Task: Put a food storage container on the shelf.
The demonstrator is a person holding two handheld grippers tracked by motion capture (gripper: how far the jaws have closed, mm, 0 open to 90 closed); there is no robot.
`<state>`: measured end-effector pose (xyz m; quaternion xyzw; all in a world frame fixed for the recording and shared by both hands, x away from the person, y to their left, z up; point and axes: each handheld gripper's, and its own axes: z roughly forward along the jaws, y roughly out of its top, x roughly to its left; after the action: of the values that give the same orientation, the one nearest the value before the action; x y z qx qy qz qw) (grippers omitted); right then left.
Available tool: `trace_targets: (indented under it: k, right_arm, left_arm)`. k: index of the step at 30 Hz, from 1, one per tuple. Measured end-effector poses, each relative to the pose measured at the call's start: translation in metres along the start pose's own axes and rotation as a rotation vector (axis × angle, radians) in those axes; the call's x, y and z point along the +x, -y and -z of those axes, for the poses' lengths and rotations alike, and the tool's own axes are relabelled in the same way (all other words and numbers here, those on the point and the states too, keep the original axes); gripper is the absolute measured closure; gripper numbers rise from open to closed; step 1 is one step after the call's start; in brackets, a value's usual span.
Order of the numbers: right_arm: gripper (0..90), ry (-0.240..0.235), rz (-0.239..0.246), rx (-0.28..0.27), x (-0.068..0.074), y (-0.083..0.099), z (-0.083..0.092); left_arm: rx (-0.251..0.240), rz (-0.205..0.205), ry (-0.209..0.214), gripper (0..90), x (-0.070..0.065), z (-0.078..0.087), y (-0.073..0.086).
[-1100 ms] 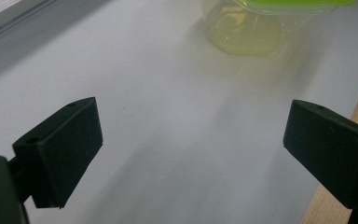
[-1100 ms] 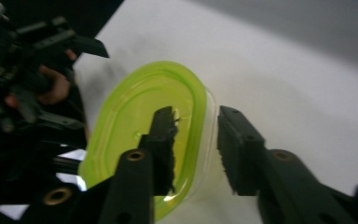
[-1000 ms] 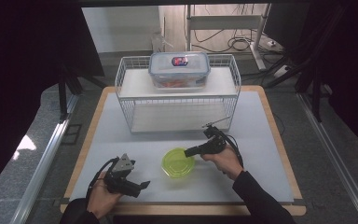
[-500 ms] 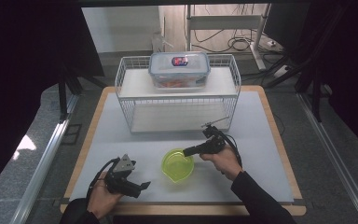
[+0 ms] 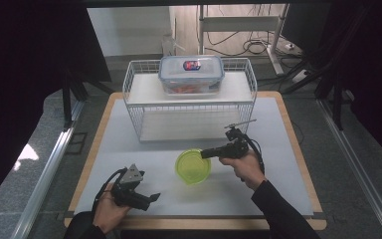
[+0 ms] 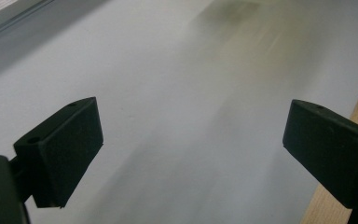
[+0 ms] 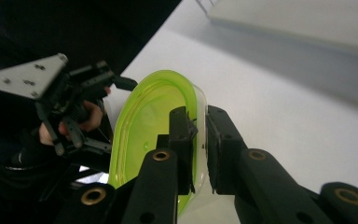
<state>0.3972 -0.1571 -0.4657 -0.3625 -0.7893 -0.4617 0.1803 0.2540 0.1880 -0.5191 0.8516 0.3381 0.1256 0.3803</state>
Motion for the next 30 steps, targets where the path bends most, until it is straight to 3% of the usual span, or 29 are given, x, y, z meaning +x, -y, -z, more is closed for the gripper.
trace_targets:
  k: [21,30]
  right_arm:
    - [82.0,-0.018,0.039,-0.164,0.028,-0.037,0.051]
    - [82.0,-0.012,0.044,-0.221,0.042,-0.065,0.075]
  left_arm:
    - [0.002,-0.003,0.0,4.4,0.001,0.0,0.0]
    - [-0.021,0.005,-0.005,3.1,0.003,0.002,0.0]
